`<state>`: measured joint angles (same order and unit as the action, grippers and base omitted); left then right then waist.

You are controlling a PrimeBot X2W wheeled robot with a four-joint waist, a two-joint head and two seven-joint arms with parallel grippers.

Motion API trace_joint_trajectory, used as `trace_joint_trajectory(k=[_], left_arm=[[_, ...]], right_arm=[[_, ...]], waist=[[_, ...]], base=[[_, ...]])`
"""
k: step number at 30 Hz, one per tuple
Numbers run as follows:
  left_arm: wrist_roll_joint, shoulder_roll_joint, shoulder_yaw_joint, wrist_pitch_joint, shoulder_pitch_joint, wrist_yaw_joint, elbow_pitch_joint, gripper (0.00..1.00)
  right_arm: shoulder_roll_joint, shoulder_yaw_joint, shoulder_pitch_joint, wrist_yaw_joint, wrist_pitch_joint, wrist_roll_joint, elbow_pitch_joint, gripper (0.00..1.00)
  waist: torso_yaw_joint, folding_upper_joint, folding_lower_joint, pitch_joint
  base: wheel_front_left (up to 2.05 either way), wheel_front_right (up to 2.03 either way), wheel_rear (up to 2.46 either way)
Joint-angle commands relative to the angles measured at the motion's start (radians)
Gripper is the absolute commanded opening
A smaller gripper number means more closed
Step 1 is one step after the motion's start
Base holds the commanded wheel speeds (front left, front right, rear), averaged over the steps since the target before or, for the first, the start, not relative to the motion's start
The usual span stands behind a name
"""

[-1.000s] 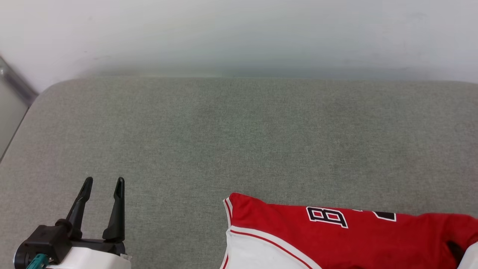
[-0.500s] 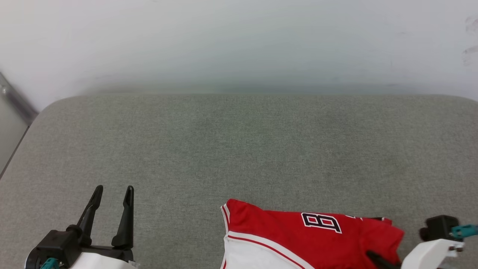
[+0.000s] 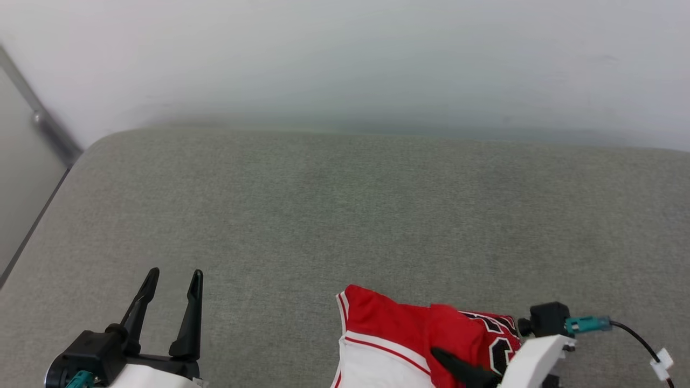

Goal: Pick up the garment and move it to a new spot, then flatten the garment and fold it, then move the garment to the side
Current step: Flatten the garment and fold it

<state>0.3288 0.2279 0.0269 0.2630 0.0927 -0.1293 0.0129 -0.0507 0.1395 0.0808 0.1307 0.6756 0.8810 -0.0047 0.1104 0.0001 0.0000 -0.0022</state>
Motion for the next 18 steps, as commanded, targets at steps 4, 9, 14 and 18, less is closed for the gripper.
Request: trace_joint_trajectory(k=[4, 9, 14, 18], left_arm=[[0.004, 0.004, 0.004, 0.002, -0.017, -0.001, -0.002, 1.0], [0.008, 0.007, 0.006, 0.002, -0.017, -0.001, -0.01, 1.0], [0.007, 0.009, 0.003, 0.002, -0.016, -0.001, -0.012, 1.0], [0.019, 0.004, 0.0, 0.002, -0.012, -0.001, -0.011, 1.0]], right_arm=[[0.001, 0.044, -0.067, 0.0, -0.081, 0.027, 0.077, 0.0], [0.001, 0.108, -0.134, 0.0, -0.158, 0.05, 0.191, 0.0], [0.001, 0.178, -0.173, 0.0, -0.211, 0.076, 0.27, 1.0], [0.0, 0.246, -0.19, 0.0, -0.227, 0.129, 0.285, 1.0]], waist=[[0.026, -0.0001, 0.0, 0.011], [0.052, -0.0001, 0.0, 0.019], [0.066, -0.0001, 0.0, 0.021], [0.066, -0.0001, 0.0, 0.018]], base=[[0.0, 0.0, 0.0], [0.0, 0.0, 0.0], [0.0, 0.0, 0.0], [0.0, 0.0, 0.0]])
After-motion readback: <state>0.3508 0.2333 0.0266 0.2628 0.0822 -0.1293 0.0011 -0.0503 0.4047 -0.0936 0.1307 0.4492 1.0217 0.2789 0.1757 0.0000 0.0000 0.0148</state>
